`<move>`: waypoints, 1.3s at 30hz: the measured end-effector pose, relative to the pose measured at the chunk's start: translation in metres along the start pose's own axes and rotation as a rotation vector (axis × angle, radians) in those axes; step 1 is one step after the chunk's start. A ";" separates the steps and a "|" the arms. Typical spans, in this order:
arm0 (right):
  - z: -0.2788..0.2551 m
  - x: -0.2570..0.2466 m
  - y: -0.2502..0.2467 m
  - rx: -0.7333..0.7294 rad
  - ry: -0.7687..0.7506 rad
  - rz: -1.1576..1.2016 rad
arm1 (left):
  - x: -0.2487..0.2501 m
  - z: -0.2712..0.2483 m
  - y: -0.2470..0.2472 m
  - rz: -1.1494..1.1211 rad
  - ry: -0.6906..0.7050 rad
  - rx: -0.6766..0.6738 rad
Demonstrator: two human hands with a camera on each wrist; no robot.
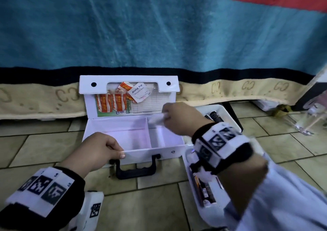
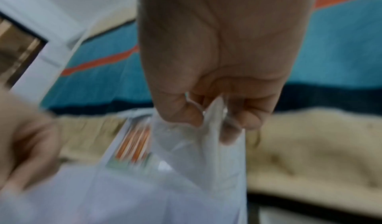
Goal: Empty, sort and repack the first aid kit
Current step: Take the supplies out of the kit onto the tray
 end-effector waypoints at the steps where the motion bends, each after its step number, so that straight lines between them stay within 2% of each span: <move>1: -0.011 0.005 -0.020 0.075 -0.001 0.058 | 0.000 0.000 0.000 0.006 0.002 -0.002; 4: -0.060 0.026 -0.069 0.193 0.025 0.176 | 0.001 0.000 0.000 0.030 0.006 0.001; 7: -0.119 0.048 -0.084 0.170 0.084 0.164 | 0.002 0.000 0.000 0.043 0.001 -0.005; 13: -0.206 0.076 -0.027 -0.011 0.246 0.131 | 0.004 -0.002 0.000 0.052 0.016 0.005; 16: -0.223 0.074 0.000 0.069 0.277 0.164 | 0.004 -0.001 0.000 0.032 0.012 0.005; 19: -0.227 0.070 0.036 0.085 0.306 0.127 | 0.003 -0.002 0.000 0.016 0.007 0.006; 24: -0.223 0.065 0.090 -0.139 0.214 0.201 | 0.002 -0.003 -0.001 0.010 0.019 0.024; 26: -0.220 0.066 0.095 -0.170 0.217 0.196 | 0.002 -0.003 -0.001 0.012 0.025 0.028; 28: -0.216 0.063 0.090 -0.158 0.218 0.130 | 0.000 -0.003 -0.001 0.012 0.031 0.037; 31: -0.200 0.051 0.053 -0.007 0.179 0.033 | -0.003 -0.004 -0.001 -0.001 0.054 0.054; 33: -0.185 0.041 0.027 0.076 0.174 0.111 | -0.005 -0.005 0.001 0.000 0.069 0.066; 35: -0.160 0.024 0.006 0.140 0.094 0.160 | -0.006 -0.005 0.001 0.002 0.076 0.078; 37: -0.131 0.002 0.000 0.091 0.013 0.241 | -0.005 -0.006 0.002 -0.002 0.083 0.074; 39: -0.099 -0.016 0.001 -0.022 -0.056 0.280 | -0.005 -0.005 0.003 -0.003 0.089 0.062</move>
Point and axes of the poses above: each hand's wrist, its own z-axis towards the middle knuckle, its own y-axis out of the palm, x = y × z, the point moved 8 cm from there along z, towards the middle knuckle, and after that the axes turned 13 degrees about -y, right-handed, at the moved point
